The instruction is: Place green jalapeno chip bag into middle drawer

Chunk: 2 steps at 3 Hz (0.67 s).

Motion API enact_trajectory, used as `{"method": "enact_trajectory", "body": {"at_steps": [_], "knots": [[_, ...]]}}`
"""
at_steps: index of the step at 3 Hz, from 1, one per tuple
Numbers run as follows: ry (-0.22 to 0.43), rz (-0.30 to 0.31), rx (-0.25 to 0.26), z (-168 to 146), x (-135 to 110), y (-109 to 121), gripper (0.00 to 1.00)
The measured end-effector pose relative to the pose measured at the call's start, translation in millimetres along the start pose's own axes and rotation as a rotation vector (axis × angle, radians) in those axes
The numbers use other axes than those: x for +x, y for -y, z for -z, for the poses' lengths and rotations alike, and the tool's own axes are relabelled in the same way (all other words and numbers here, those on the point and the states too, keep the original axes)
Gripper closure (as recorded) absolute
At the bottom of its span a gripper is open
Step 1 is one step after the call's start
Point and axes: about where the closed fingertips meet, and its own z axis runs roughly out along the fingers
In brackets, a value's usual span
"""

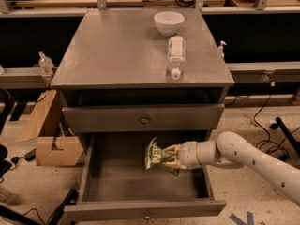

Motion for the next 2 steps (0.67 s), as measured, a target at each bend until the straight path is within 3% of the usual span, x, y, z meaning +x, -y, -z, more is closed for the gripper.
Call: {"method": "enact_trajectory", "body": {"at_steps": [1,2], "knots": [[0.002,0.0,-0.005,-2.5,-0.8,-1.2,0.75],[0.005,0.001,-0.01,-5.1,-1.8,-2.3,0.42]]}}
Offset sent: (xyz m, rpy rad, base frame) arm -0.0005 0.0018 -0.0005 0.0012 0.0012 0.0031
